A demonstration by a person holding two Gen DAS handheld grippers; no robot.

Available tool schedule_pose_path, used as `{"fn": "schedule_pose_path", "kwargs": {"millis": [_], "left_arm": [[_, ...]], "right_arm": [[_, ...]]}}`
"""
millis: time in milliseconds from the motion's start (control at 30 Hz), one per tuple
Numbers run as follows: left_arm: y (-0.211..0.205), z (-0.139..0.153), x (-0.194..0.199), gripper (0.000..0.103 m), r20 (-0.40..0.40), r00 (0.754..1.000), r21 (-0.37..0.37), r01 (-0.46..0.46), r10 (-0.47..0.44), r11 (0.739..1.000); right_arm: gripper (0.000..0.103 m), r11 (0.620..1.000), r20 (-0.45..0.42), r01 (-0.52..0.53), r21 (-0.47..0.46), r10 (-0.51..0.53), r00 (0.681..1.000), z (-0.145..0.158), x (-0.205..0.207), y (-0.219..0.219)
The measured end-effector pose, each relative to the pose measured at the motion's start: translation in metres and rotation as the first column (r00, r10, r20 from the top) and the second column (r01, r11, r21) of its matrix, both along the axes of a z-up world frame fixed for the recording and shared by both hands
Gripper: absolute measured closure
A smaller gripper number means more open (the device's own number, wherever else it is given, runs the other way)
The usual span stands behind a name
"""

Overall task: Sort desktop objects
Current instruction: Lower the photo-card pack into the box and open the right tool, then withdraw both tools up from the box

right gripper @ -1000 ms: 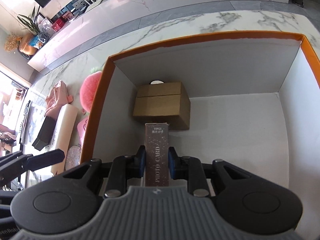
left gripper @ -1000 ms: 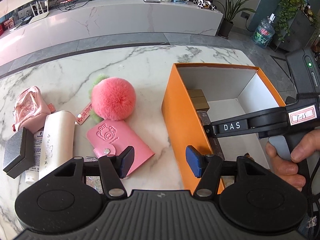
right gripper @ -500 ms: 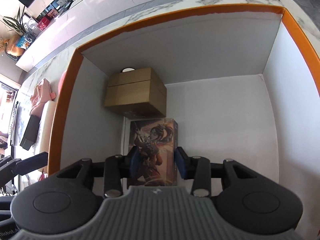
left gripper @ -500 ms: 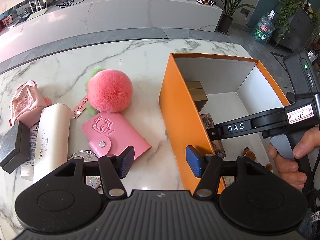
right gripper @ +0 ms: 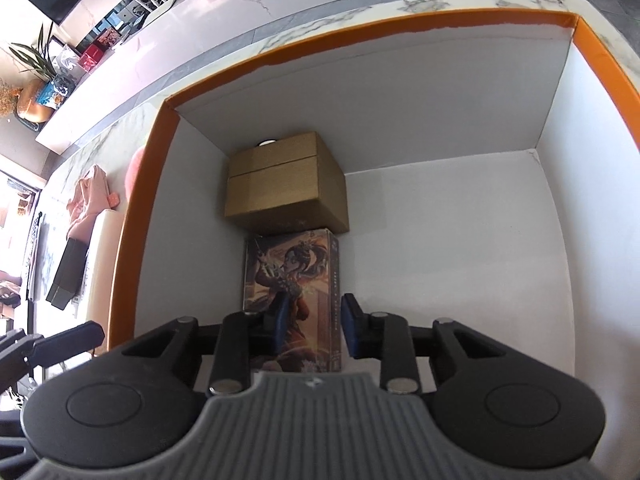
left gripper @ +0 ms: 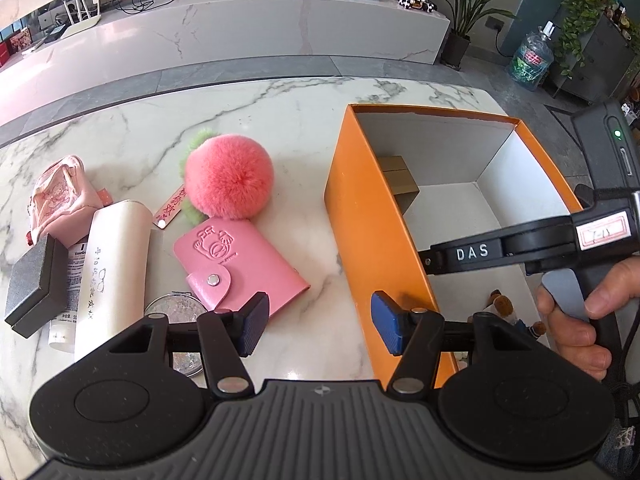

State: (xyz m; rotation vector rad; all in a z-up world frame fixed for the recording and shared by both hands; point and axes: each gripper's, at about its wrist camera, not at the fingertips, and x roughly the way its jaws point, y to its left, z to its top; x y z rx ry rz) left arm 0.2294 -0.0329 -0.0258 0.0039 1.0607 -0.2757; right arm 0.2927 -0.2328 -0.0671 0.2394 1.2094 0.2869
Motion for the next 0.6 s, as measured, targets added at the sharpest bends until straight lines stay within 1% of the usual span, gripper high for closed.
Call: {"fn": "schedule_pose_path", "kwargs": {"millis": [33,167,200,233,300,333,433,500,600], "left_arm": [[0.000,0.000,0.000,0.036,-0.002,1.000,0.000,-0.002,0.002,1.000],[0.004,-0.002,-0.003,0.036,-0.010,1.000,0.002,-0.014,0.014,1.000],[0.005,-0.002,-0.003,0.036,-0.012,1.000,0.003,-0.018,0.018,1.000],[0.006,-0.002,-0.003,0.036,-0.013,1.000,0.004,-0.021,0.021,1.000],[0.008,-0.002,-0.004,0.036,-0.014,1.000,0.006,-0.025,0.025,1.000],[0.009,-0.001,-0.005,0.036,-0.013,1.000,0.006,-0.027,0.027,1.000],[0.013,0.001,-0.009,0.036,-0.007,0.999,0.005,-0.034,0.034,0.999],[0.016,0.002,-0.013,0.036,-0.003,0.999,0.005,-0.040,0.040,0.999],[0.024,0.006,-0.020,0.036,0.005,0.999,-0.001,-0.048,0.048,0.999]], "right_arm": [[0.058,0.999,0.004,-0.028,-0.023,0.028,1.000,0.002,-0.003,0.002],[0.059,0.984,-0.005,-0.140,-0.109,0.140,0.990,0.003,-0.014,0.016],[0.059,0.979,-0.006,-0.164,-0.118,0.164,0.986,0.001,-0.016,0.019],[0.059,0.979,-0.006,-0.176,-0.107,0.176,0.984,0.000,-0.017,0.021],[0.059,0.981,-0.011,-0.179,-0.077,0.179,0.984,-0.002,-0.015,0.024],[0.059,0.981,-0.004,-0.178,-0.080,0.178,0.984,-0.001,-0.014,0.026],[0.062,0.982,0.011,-0.167,-0.085,0.169,0.986,0.000,-0.013,0.025],[0.062,0.980,0.012,-0.167,-0.105,0.169,0.986,0.002,-0.015,0.026],[0.062,0.977,0.040,-0.160,-0.143,0.168,0.985,0.012,-0.024,0.026]]}}
